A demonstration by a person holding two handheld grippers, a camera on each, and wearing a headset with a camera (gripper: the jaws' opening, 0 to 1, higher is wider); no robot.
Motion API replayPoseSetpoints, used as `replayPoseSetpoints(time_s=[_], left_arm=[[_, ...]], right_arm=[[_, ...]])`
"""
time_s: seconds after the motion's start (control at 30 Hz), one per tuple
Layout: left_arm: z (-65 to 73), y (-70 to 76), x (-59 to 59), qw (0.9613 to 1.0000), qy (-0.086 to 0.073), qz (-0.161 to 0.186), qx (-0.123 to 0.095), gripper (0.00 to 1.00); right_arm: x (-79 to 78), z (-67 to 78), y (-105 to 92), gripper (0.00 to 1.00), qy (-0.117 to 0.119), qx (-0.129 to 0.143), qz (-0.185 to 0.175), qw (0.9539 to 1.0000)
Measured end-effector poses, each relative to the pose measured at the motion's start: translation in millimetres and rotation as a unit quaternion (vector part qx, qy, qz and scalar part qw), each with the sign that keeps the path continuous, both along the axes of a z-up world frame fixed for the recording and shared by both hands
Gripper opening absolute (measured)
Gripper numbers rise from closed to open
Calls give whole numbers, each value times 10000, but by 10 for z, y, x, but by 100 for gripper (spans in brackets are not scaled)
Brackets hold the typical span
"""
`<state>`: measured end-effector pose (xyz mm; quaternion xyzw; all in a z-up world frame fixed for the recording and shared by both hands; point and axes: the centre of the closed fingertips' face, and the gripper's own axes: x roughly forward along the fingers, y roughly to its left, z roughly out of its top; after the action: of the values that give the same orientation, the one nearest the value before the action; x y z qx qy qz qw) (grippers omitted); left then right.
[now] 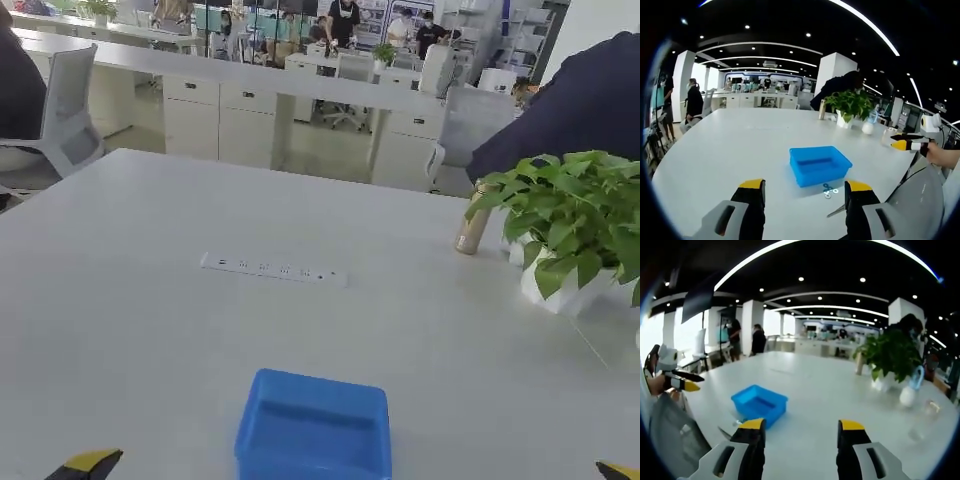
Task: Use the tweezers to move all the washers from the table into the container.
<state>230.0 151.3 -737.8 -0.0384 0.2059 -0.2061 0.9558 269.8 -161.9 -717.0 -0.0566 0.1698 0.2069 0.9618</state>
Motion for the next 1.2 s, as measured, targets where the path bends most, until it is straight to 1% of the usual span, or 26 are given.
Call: replayPoseSetpoints(time_s=[0.07, 0.13, 0.23, 0.3, 0.37, 0.43, 0.47, 0.5, 0.53, 0.57, 0.6, 0.63, 0.67, 0.7, 0.73, 0.8, 0.83, 0.87, 0.93, 0.97, 1.0, 1.03, 1.1, 1.13, 1.17, 1.2], left_arm=[[-28, -36, -17, 9997, 130, -220, 32, 63], [-38, -45, -10, 9994, 181, -307, 44, 61], [-73, -130, -5, 9968, 388, -666, -232, 54], [-110, -154, 31, 9957, 412, -801, -225, 53], [-142, -185, 41, 9941, 501, -918, -279, 52], [-152, -239, 32, 9911, 631, -1060, -491, 51], [-136, -248, 45, 9906, 597, -1072, -607, 49], [-119, -257, 48, 9900, 557, -1097, -685, 45], [-114, -265, 50, 9891, 566, -1101, -800, 42], [-114, -275, 43, 9884, 582, -1128, -836, 41], [-132, -298, 21, 9864, 675, -1193, -906, 41], [-150, -298, 21, 9863, 697, -1209, -880, 42], [-184, -315, -8, 9849, 776, -1317, -809, 42], [-207, -317, -17, 9844, 801, -1388, -731, 40], [-243, -315, -30, 9839, 833, -1472, -581, 39], [-259, -341, -41, 9821, 862, -1587, -531, 35], [-255, -383, -59, 9789, 892, -1744, -589, 33], [-258, -407, -61, 9773, 908, -1809, -623, 32], [-302, -464, -70, 9728, 1007, -1991, -623, 32], [-334, -485, -78, 9705, 1092, -2082, -532, 33], [-359, -502, -84, 9689, 1128, -2162, -431, 33], [-390, -537, -110, 9648, 1175, -2338, -259, 32], [-437, -571, -115, 9610, 1236, -2471, -104, 34], [-467, -605, -118, 9580, 1278, -2566, -60, 35], [-489, -623, -119, 9554, 1293, -2653, -17, 35], [-527, -654, -132, 9513, 1341, -2774, 60, 33]], right_arm=[[6, 14, 26, 55, 6, 66, -21, 10000], [18, 23, 72, 55, 23, 87, -24, 10000], [33, 17, 158, 55, 70, 134, 13, 9999], [19, -25, 266, 54, 164, 139, 159, 9996], [-10, -80, 351, 54, 281, 67, 306, 9991], [-31, -114, 419, 53, 346, 32, 416, 9985], [-48, -143, 474, 52, 389, 16, 522, 9979], [-62, -168, 513, 52, 436, 21, 588, 9973], [-92, -206, 596, 51, 549, 158, 725, 9957], [-104, -212, 631, 51, 570, 205, 794, 9950], [-121, -242, 683, 50, 615, 211, 903, 9938], [-129, -270, 707, 49, 653, 164, 935, 9933], [-149, -310, 762, 49, 707, 100, 1053, 9919], [-157, -332, 802, 47, 727, 79, 1126, 9909], [-173, -367, 857, 46, 795, 50, 1232, 9892], [-193, -389, 976, 45, 836, 33, 1508, 9850], [-210, -400, 1034, 45, 859, 50, 1648, 9826], [-224, -420, 1082, 44, 895, 55, 1771, 9801], [-215, -485, 1142, 40, 967, 35, 1851, 9779], [-225, -528, 1193, 39, 1038, 43, 1951, 9753], [-229, -558, 1222, 37, 1083, 56, 2011, 9736], [-245, -599, 1276, 36, 1137, 68, 2137, 9702], [-284, -673, 1336, 33, 1295, 49, 2306, 9644], [-302, -721, 1362, 32, 1342, -80, 2409, 9612], [-310, -739, 1369, 31, 1341, -162, 2462, 9598], [-345, -799, 1401, 31, 1397, -349, 2583, 9553]])
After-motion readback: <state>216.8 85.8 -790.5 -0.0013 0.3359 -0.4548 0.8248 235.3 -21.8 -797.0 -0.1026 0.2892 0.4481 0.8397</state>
